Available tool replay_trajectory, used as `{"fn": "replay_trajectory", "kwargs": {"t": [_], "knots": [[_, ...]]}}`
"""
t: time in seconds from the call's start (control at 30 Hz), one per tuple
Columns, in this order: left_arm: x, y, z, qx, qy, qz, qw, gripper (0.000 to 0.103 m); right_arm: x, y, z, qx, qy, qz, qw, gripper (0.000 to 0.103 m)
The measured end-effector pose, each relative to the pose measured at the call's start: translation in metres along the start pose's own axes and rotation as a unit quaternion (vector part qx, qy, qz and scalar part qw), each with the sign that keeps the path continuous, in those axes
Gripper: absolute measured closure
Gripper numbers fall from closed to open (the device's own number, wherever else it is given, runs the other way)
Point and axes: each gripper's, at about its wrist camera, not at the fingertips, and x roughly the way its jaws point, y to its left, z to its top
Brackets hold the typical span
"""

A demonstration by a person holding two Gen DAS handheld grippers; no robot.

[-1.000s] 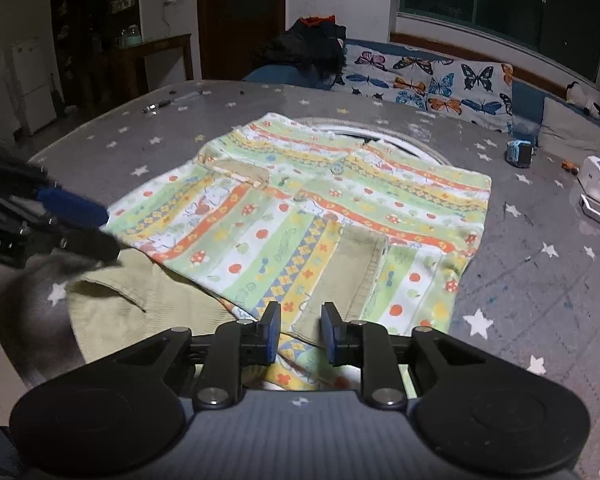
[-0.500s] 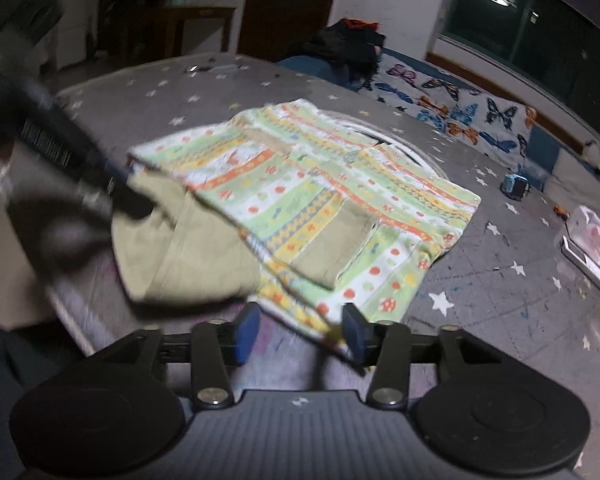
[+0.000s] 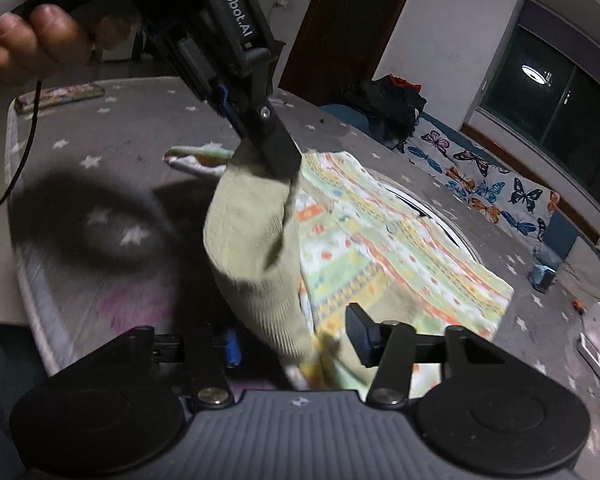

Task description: Fold clothes

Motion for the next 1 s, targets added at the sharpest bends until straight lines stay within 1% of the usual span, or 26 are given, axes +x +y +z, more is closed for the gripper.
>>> {"fn": "replay_trajectory", "kwargs": {"t": [0.03, 0.07, 0.1, 0.13, 0.2, 0.23, 0.27, 0.33, 0.43, 0.47, 0.5, 0.6, 0.67, 0.77, 0.83, 0.87, 0.93, 0.97, 1.0], "knots": [[-0.001, 0.001, -0.001, 0.005, 0.0, -0.003, 1.0, 0.093, 0.003, -0.004, 0.002, 0.011, 0.0, 0.007, 1.0, 0.067], [-0.003, 0.002, -0.003, 0.01, -0.001, -0.003, 0.9999, 0.092, 0.005, -0.007, 0.005, 0.023, 0.002, 0.015, 1.0, 0.073], [-0.006, 0.004, -0.007, 0.018, -0.003, -0.004, 0.9998, 0.091, 0.006, -0.012, 0.007, 0.039, 0.003, 0.022, 0.999, 0.081], [-0.01, 0.006, -0.012, 0.028, -0.009, -0.003, 0.9996, 0.09, 0.007, -0.02, 0.009, 0.062, 0.006, 0.031, 0.998, 0.086], [-0.021, 0.009, -0.023, 0.051, -0.026, 0.004, 0.9984, 0.078, 0.009, -0.033, 0.014, 0.102, 0.007, 0.045, 0.994, 0.088], [-0.027, 0.01, -0.029, 0.063, -0.036, 0.014, 0.9973, 0.064, 0.009, -0.038, 0.016, 0.116, 0.006, 0.049, 0.992, 0.089], [-0.033, 0.011, -0.035, 0.077, -0.048, 0.028, 0.9955, 0.055, 0.008, -0.043, 0.017, 0.13, 0.005, 0.054, 0.99, 0.089], [-0.042, 0.01, -0.048, 0.115, -0.07, 0.061, 0.989, 0.053, 0.007, -0.052, 0.021, 0.151, 0.003, 0.06, 0.987, 0.09], [-0.043, 0.006, -0.064, 0.163, -0.079, 0.102, 0.9783, 0.05, 0.007, -0.062, 0.025, 0.171, 0.002, 0.064, 0.983, 0.091], [-0.041, 0.003, -0.069, 0.183, -0.084, 0.121, 0.972, 0.049, 0.007, -0.064, 0.027, 0.175, 0.003, 0.062, 0.983, 0.091], [-0.037, 0.0, -0.074, 0.208, -0.092, 0.141, 0.9635, 0.049, 0.008, -0.065, 0.028, 0.178, 0.003, 0.061, 0.982, 0.091], [-0.022, -0.01, -0.088, 0.28, -0.108, 0.193, 0.934, 0.049, 0.007, -0.066, 0.031, 0.181, 0.002, 0.057, 0.982, 0.091], [-0.011, -0.012, -0.095, 0.318, -0.112, 0.216, 0.9163, 0.049, 0.007, -0.065, 0.032, 0.177, 0.004, 0.054, 0.983, 0.091], [0.005, -0.016, -0.105, 0.374, -0.117, 0.249, 0.8858, 0.049, 0.006, -0.063, 0.034, 0.175, 0.004, 0.051, 0.983, 0.091], [0.012, -0.019, -0.114, 0.409, -0.118, 0.261, 0.8665, 0.049, 0.006, -0.063, 0.035, 0.176, 0.003, 0.049, 0.983, 0.091], [0.014, -0.02, -0.117, 0.421, -0.117, 0.264, 0.8599, 0.049, 0.006, -0.063, 0.035, 0.177, 0.002, 0.047, 0.983, 0.091], [0.018, -0.02, -0.12, 0.43, -0.113, 0.271, 0.8537, 0.049, 0.005, -0.063, 0.036, 0.178, 0.0, 0.044, 0.983, 0.091], [0.021, -0.019, -0.122, 0.434, -0.113, 0.279, 0.8494, 0.049, 0.005, -0.064, 0.036, 0.178, -0.002, 0.043, 0.983, 0.091], [0.025, -0.018, -0.123, 0.44, -0.112, 0.288, 0.8431, 0.049, 0.005, -0.063, 0.036, 0.178, -0.002, 0.042, 0.983, 0.091]]}}
